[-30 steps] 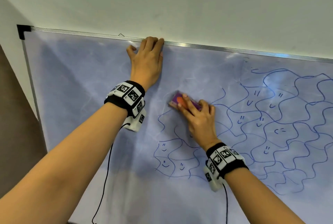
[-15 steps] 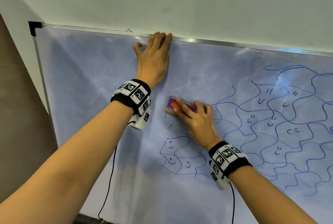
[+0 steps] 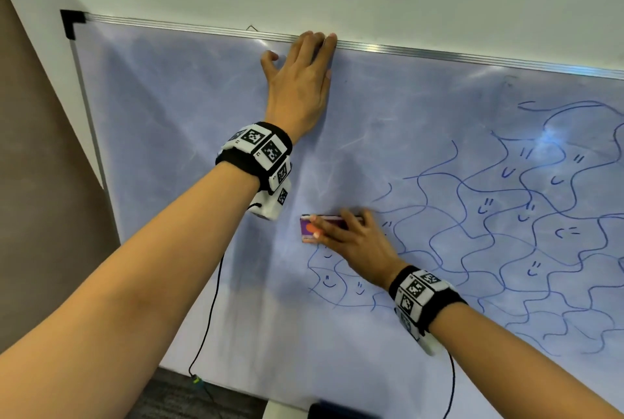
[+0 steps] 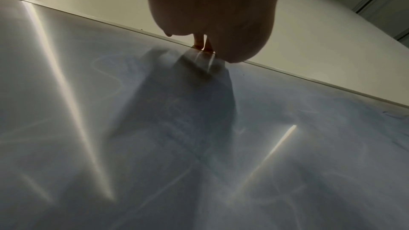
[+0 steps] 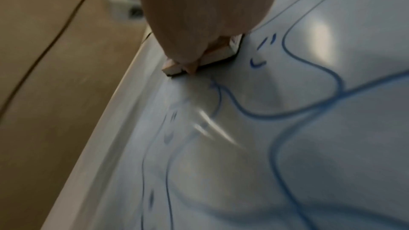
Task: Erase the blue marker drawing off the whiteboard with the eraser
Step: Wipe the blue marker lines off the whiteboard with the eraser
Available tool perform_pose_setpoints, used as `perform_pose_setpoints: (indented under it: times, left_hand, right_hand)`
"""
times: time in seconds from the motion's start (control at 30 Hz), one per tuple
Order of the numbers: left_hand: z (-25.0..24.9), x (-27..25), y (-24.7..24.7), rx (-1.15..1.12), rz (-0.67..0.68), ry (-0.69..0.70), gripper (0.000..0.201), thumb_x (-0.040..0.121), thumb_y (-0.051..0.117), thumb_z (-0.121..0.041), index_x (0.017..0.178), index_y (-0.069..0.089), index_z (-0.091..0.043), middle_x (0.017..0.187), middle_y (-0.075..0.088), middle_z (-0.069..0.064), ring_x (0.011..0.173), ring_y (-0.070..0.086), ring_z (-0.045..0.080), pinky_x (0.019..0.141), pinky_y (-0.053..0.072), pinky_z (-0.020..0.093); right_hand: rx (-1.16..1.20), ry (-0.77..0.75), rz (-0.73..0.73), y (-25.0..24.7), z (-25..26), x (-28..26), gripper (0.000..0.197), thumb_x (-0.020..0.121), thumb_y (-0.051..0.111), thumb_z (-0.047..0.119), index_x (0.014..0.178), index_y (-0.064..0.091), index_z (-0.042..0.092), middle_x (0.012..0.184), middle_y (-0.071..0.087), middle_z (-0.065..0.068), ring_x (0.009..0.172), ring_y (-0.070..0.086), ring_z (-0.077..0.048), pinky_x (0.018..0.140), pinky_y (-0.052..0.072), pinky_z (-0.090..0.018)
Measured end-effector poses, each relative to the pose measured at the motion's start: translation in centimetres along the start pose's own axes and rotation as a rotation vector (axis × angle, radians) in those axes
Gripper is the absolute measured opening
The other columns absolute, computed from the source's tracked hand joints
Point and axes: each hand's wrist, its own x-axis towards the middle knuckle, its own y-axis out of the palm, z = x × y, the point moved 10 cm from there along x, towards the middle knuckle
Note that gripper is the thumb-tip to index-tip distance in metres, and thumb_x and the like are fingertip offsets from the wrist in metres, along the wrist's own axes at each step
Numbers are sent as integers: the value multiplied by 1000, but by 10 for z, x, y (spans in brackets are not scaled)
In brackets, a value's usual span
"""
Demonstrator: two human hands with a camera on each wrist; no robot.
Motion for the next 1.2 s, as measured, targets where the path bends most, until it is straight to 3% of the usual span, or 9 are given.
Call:
perform_pose_setpoints:
  times: [0.13, 0.2, 0.3, 0.43, 0.6, 0.83, 1.03, 1.13, 1.2]
  left_hand:
    - [1, 0, 3, -2, -14, -26, 48, 95, 37, -20, 143, 38, -20, 141, 42, 1, 133, 36, 17, 95, 25, 49]
    - [2, -1, 4, -4, -16, -29, 48, 95, 36, -20, 143, 38, -20, 141, 42, 1, 134, 36, 17, 95, 25, 48]
    - [3, 0, 4, -2, -19, -32, 48, 94, 36, -20, 143, 38, -21, 141, 42, 1, 133, 36, 16, 95, 25, 49]
    - [3, 1, 4, 28, 18, -31, 50, 95, 34, -21, 145, 35, -22, 143, 39, -1, 135, 34, 15, 97, 25, 50]
    - [1, 0, 3, 54, 36, -27, 50, 95, 34, -21, 146, 33, -22, 144, 38, -1, 135, 33, 14, 97, 25, 49]
    - [3, -1, 5, 46, 29, -50, 50, 96, 32, -24, 146, 32, -23, 146, 37, -2, 137, 31, 14, 98, 23, 47]
    - [3, -1, 4, 54, 48, -39, 50, 96, 33, -25, 146, 32, -22, 145, 37, -1, 136, 32, 14, 99, 23, 51]
    - [2, 0, 5, 69, 91, -30, 51, 97, 32, -26, 148, 28, -21, 147, 35, -1, 138, 29, 14, 103, 22, 53]
    - [1, 0, 4, 82, 103, -27, 51, 98, 31, -26, 148, 27, -22, 148, 34, -1, 139, 28, 14, 103, 21, 53]
  right_hand:
    - [44, 292, -248, -40, -45, 18, 54, 89, 63, 9, 135, 48, 34, 142, 49, 4, 102, 45, -32, 77, 31, -40]
    - [41, 311, -258, -37, -43, 16, 54, 88, 61, 4, 134, 52, 32, 143, 48, 3, 101, 45, -32, 78, 32, -40]
    - [53, 172, -132, -6, -12, -2, 68, 69, 61, -2, 131, 56, 26, 141, 50, 1, 106, 42, -34, 80, 30, -42]
    - [0, -113, 232, 53, 51, -47, 85, 68, 56, 9, 145, 32, 32, 150, 37, 1, 108, 39, -34, 88, 41, -49]
    - [-3, -235, 234, 55, 71, -52, 72, 76, 58, 13, 142, 38, 34, 147, 39, 2, 102, 44, -31, 88, 44, -46]
    - [88, 97, 125, 30, 36, 1, 80, 68, 41, -1, 140, 41, 31, 148, 40, 3, 102, 42, -32, 84, 35, -44]
    - [16, -285, 382, 71, 97, -63, 68, 70, 68, 23, 136, 50, 27, 144, 42, 1, 107, 43, -36, 82, 42, -46]
    - [-60, -424, 599, 88, 109, -87, 61, 82, 60, 28, 141, 42, 25, 153, 28, 1, 116, 35, -36, 86, 42, -49]
    - [-114, -456, 592, 87, 111, -77, 56, 86, 57, 26, 141, 42, 25, 153, 28, 2, 117, 35, -34, 86, 34, -51]
